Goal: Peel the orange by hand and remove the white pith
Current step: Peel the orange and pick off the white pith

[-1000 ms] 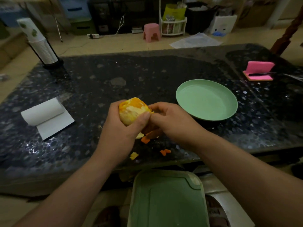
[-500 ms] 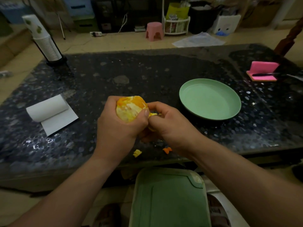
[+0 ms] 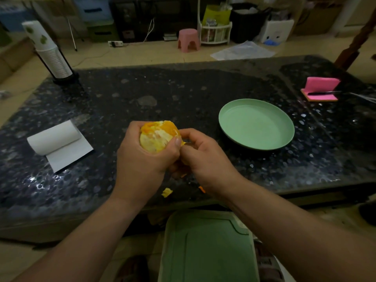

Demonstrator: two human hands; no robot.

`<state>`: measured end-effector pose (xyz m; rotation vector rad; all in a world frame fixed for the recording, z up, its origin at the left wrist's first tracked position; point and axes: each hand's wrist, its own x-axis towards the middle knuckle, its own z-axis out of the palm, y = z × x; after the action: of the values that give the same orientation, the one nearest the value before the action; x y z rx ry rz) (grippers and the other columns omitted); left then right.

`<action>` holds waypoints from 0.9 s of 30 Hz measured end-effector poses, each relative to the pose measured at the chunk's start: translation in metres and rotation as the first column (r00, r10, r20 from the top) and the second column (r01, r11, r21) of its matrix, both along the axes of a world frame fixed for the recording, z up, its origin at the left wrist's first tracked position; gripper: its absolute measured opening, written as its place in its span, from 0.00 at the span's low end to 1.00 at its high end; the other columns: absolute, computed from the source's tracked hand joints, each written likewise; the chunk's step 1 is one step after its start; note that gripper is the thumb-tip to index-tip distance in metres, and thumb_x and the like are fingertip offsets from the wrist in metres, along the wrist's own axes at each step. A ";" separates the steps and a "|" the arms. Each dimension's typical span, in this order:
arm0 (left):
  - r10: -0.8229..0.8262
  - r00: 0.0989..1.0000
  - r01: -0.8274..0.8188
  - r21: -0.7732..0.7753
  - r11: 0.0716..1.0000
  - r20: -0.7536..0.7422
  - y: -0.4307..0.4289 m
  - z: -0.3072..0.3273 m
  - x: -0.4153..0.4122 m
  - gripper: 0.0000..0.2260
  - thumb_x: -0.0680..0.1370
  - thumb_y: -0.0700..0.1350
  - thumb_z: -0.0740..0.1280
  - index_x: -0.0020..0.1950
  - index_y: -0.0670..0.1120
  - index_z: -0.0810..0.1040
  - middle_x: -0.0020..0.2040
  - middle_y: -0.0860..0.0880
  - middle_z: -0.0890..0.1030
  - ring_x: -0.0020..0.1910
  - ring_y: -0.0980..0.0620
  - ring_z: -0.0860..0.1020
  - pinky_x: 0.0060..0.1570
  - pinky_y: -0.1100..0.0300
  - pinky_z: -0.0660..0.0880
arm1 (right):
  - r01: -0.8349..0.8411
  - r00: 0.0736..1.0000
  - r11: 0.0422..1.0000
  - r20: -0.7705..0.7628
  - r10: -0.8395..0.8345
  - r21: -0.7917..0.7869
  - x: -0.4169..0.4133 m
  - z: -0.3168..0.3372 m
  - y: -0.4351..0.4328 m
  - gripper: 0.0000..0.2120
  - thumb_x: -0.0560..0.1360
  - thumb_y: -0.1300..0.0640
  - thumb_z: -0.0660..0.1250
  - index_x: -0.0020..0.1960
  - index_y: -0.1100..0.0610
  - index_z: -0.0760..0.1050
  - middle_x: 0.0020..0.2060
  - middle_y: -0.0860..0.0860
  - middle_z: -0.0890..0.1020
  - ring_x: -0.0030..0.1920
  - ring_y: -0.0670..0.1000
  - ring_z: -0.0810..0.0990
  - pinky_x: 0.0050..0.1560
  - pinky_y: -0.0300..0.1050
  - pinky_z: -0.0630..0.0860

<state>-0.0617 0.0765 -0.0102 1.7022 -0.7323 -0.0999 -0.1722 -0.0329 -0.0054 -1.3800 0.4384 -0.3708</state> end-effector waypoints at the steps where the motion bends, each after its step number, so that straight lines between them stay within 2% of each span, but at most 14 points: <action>1: 0.000 1.000 0.000 0.001 1.000 -0.004 0.000 0.000 0.000 0.22 0.68 0.64 0.76 0.55 0.54 0.77 0.47 0.51 0.84 0.44 0.54 0.83 0.39 0.57 0.79 | 0.009 1.000 1.000 0.006 -0.009 0.013 0.001 -0.001 0.001 0.13 0.82 0.67 0.62 0.63 0.58 0.79 0.34 0.54 0.84 0.34 0.52 0.83 0.34 0.43 0.80; 3: -0.003 0.999 0.002 -0.018 1.000 -0.032 0.000 0.002 0.002 0.23 0.68 0.64 0.75 0.56 0.52 0.77 0.46 0.51 0.83 0.42 0.57 0.83 0.37 0.63 0.77 | 0.009 1.000 0.999 0.007 -0.009 0.046 0.001 -0.002 0.003 0.15 0.82 0.68 0.60 0.65 0.58 0.78 0.35 0.54 0.84 0.34 0.51 0.83 0.34 0.43 0.80; 5: -0.004 0.996 0.000 -0.048 0.999 -0.089 0.000 0.003 0.004 0.24 0.68 0.64 0.75 0.55 0.50 0.78 0.45 0.51 0.83 0.40 0.58 0.82 0.37 0.64 0.77 | -0.025 1.000 0.998 -0.013 0.026 0.050 -0.001 0.000 0.002 0.15 0.83 0.66 0.61 0.67 0.57 0.78 0.40 0.58 0.85 0.37 0.51 0.83 0.37 0.44 0.81; 8: -0.027 0.993 0.020 -0.057 0.998 -0.114 0.002 0.002 0.006 0.23 0.69 0.63 0.75 0.54 0.49 0.78 0.43 0.52 0.83 0.39 0.59 0.81 0.37 0.64 0.77 | -0.066 0.995 0.997 -0.074 0.062 -0.047 -0.001 0.003 -0.002 0.11 0.84 0.61 0.64 0.65 0.56 0.78 0.48 0.62 0.86 0.40 0.54 0.85 0.39 0.49 0.83; 11: -0.038 0.995 0.032 -0.059 0.998 -0.095 0.000 0.000 0.000 0.20 0.71 0.58 0.78 0.54 0.49 0.77 0.44 0.52 0.83 0.38 0.61 0.81 0.36 0.67 0.76 | -0.026 0.993 0.984 -0.114 0.006 -0.176 -0.001 0.003 -0.004 0.09 0.84 0.60 0.64 0.62 0.55 0.79 0.44 0.58 0.87 0.39 0.56 0.86 0.38 0.51 0.84; 13: -0.032 0.996 0.026 -0.070 0.997 -0.081 -0.001 -0.001 -0.005 0.20 0.72 0.56 0.80 0.54 0.49 0.77 0.44 0.52 0.83 0.38 0.62 0.81 0.36 0.68 0.76 | 0.010 0.993 0.980 -0.110 -0.033 -0.200 -0.003 0.002 -0.001 0.08 0.84 0.58 0.64 0.60 0.55 0.80 0.42 0.57 0.87 0.37 0.55 0.86 0.37 0.49 0.83; 15: -0.020 0.996 0.012 -0.091 0.996 -0.088 -0.002 0.000 -0.005 0.21 0.71 0.58 0.80 0.54 0.50 0.77 0.44 0.52 0.83 0.38 0.62 0.81 0.36 0.68 0.76 | 0.018 0.995 0.981 -0.097 -0.038 -0.195 -0.005 0.002 -0.001 0.09 0.85 0.57 0.63 0.60 0.54 0.81 0.42 0.57 0.87 0.37 0.54 0.85 0.36 0.50 0.83; 18: -0.048 0.984 0.025 -0.130 0.991 -0.174 -0.001 0.002 0.000 0.20 0.69 0.62 0.75 0.53 0.52 0.79 0.43 0.53 0.84 0.40 0.60 0.82 0.38 0.66 0.77 | -0.045 0.993 0.969 -0.120 0.016 -0.243 -0.007 0.008 -0.007 0.08 0.86 0.57 0.64 0.62 0.54 0.79 0.43 0.56 0.87 0.39 0.55 0.87 0.39 0.54 0.85; 21: -0.175 0.938 0.130 -0.165 0.978 -0.301 0.001 0.001 0.008 0.19 0.69 0.60 0.76 0.53 0.51 0.81 0.44 0.52 0.85 0.43 0.54 0.83 0.42 0.59 0.79 | -0.108 0.983 0.907 -0.183 0.036 -0.407 -0.012 0.018 -0.017 0.07 0.84 0.56 0.66 0.61 0.54 0.79 0.42 0.54 0.88 0.39 0.53 0.89 0.41 0.60 0.87; 23: -0.257 0.905 0.212 -0.163 0.964 -0.340 0.001 0.001 0.011 0.16 0.69 0.59 0.76 0.51 0.53 0.82 0.45 0.49 0.84 0.44 0.49 0.83 0.44 0.52 0.80 | -0.127 0.977 0.854 -0.213 0.019 -0.505 -0.018 0.024 -0.023 0.06 0.83 0.55 0.68 0.58 0.53 0.80 0.41 0.51 0.88 0.38 0.49 0.88 0.41 0.53 0.87; 25: -0.316 0.877 0.272 -0.169 0.947 -0.361 0.001 0.003 0.013 0.15 0.68 0.60 0.78 0.49 0.55 0.83 0.45 0.48 0.84 0.45 0.48 0.82 0.45 0.51 0.79 | -0.145 0.971 0.782 -0.237 -0.003 -0.606 -0.023 0.028 -0.028 0.04 0.82 0.54 0.70 0.56 0.51 0.81 0.40 0.48 0.87 0.37 0.44 0.86 0.39 0.44 0.84; 27: -0.361 0.858 0.321 -0.169 0.932 -0.365 0.001 0.005 0.012 0.19 0.65 0.64 0.81 0.49 0.56 0.83 0.46 0.48 0.84 0.45 0.48 0.82 0.45 0.51 0.79 | -0.139 0.971 0.758 -0.237 -0.022 -0.637 -0.025 0.029 -0.030 0.03 0.81 0.53 0.71 0.53 0.51 0.82 0.39 0.48 0.87 0.37 0.43 0.86 0.39 0.45 0.84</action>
<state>-0.0502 0.0770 -0.0051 1.3780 -0.7140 -0.6263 -0.1975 -0.0628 0.0238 -2.1383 0.4760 -0.3226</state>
